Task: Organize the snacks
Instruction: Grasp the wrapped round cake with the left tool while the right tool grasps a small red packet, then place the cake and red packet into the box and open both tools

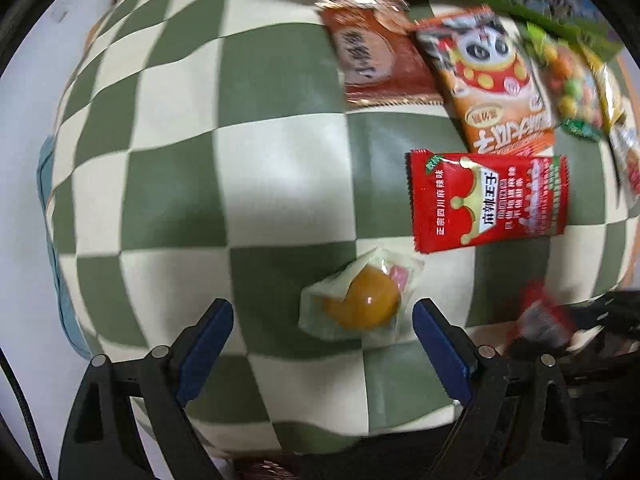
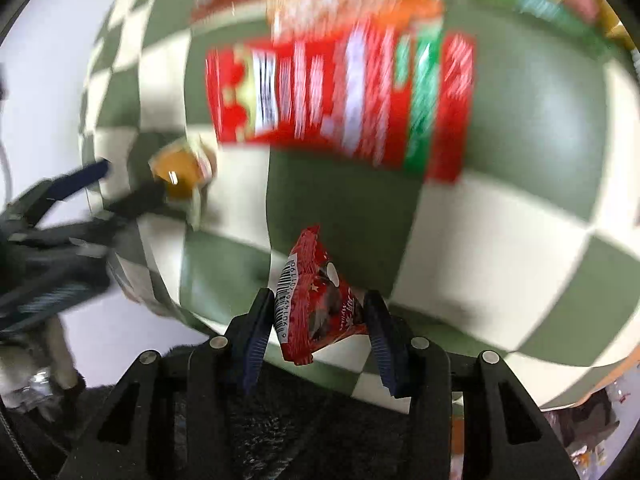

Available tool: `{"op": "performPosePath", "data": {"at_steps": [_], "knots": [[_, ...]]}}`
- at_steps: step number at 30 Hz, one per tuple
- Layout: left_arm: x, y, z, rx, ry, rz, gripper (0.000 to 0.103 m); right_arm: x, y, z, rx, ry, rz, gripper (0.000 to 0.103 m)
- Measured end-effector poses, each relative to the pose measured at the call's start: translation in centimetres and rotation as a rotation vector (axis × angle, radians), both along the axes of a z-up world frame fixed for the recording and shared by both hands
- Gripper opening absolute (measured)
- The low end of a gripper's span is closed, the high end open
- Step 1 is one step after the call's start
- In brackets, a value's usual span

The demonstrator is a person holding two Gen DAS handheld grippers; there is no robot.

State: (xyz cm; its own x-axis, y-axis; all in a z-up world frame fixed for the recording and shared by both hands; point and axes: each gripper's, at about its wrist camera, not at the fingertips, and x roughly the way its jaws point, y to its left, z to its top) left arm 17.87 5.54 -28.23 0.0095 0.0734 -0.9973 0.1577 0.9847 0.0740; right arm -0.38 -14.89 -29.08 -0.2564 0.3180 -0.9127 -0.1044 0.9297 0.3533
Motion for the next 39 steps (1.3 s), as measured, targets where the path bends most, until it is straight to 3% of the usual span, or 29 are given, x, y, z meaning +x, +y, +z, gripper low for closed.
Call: {"op": "performPosePath", "data": {"at_steps": [2,4,12,19,25,31,34,39], "knots": [[0.1,-1.0,-1.4,-0.005,0.029,-0.043,0.066,0.6,-0.6,1.0,-0.022,-0.047,-0.008,0.049],[0.2,-1.9,-2.4,-0.008,0.057,-0.064,0.057,1.0,-0.9,1.3,-0.025,-0.058,-0.024,0.049],[0.2,-1.2,-2.4,-0.03,0.037,-0.029,0.055,2.5,-2.5,1.5,-0.009,-0.069,-0.101,0.049],[0.5,0.5,3.6,-0.168,-0.015,0.042,0.055,4.7,-4.8,7.4,0.041,-0.191,-0.127,0.049],[3.4,-2.0,12.2,-0.306,-0.159,0.044,0.055,7.6,-6.2,14.5,0.079,-0.351,-0.156,0.049],[9.1,-4.6,19.4,-0.356,-0.308,0.038,0.055,12.4,-8.1,21.0,0.084,-0.508,-0.209,0.049],[13.1,-4.9,20.4,-0.342,-0.348,0.046,0.056,14.6,-7.9,22.3,0.064,-0.555,-0.245,0.049],[19.0,-4.9,19.6,-0.304,-0.306,0.074,0.056,19.4,-9.1,22.5,0.078,-0.538,-0.28,0.049]]}}
